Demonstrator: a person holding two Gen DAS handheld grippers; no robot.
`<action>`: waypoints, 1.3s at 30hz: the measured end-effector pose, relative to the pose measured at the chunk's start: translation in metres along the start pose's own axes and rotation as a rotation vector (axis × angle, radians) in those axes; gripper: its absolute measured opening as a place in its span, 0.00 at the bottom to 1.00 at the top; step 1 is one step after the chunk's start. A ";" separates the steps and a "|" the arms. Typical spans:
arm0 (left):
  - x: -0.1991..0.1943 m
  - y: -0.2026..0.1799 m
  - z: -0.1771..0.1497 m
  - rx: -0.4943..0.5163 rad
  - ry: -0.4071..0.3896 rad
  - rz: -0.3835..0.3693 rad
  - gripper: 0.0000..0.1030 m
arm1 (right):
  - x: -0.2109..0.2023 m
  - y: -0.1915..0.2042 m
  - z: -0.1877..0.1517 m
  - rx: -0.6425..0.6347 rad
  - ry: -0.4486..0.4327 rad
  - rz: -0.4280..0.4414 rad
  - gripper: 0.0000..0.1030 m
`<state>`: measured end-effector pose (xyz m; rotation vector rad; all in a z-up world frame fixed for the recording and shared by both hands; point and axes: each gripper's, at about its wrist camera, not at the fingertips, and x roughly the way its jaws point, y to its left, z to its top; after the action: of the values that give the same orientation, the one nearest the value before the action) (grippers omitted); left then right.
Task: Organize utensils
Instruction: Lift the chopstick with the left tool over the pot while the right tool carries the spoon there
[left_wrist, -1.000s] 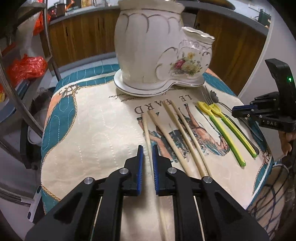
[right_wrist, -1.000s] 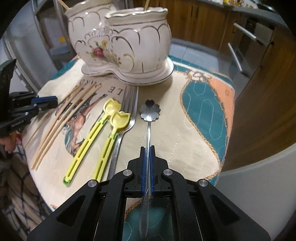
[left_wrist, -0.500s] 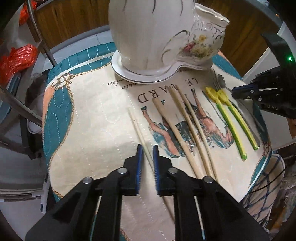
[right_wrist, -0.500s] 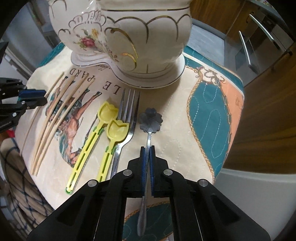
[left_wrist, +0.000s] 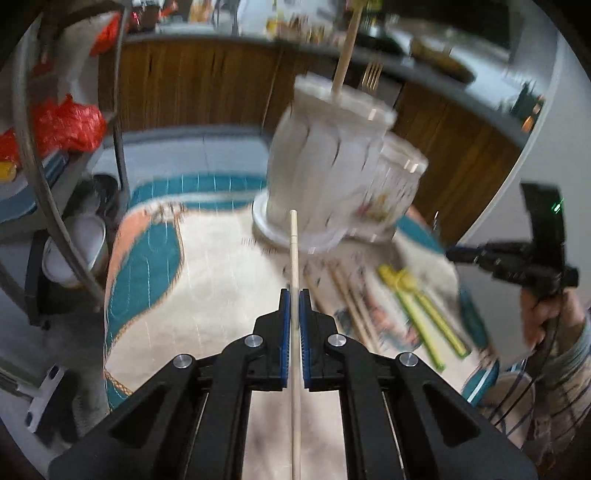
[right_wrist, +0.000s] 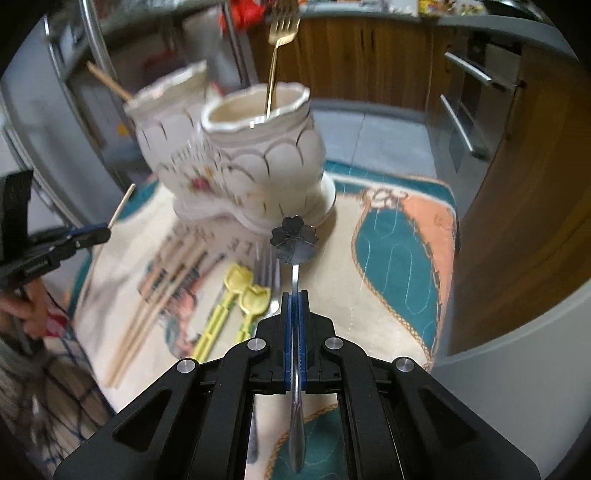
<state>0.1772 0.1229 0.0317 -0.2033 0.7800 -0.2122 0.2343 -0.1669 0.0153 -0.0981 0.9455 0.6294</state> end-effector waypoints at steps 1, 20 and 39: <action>-0.004 -0.001 -0.002 -0.003 -0.039 -0.003 0.04 | -0.004 0.000 -0.003 0.010 -0.027 0.006 0.04; -0.048 -0.041 0.020 0.079 -0.431 -0.029 0.04 | -0.064 0.015 0.003 0.019 -0.370 0.064 0.04; -0.054 -0.063 0.114 0.070 -0.786 -0.050 0.04 | -0.072 0.031 0.095 -0.016 -0.603 0.110 0.04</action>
<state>0.2143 0.0886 0.1632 -0.2181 -0.0133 -0.1853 0.2565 -0.1421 0.1343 0.1266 0.3641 0.7130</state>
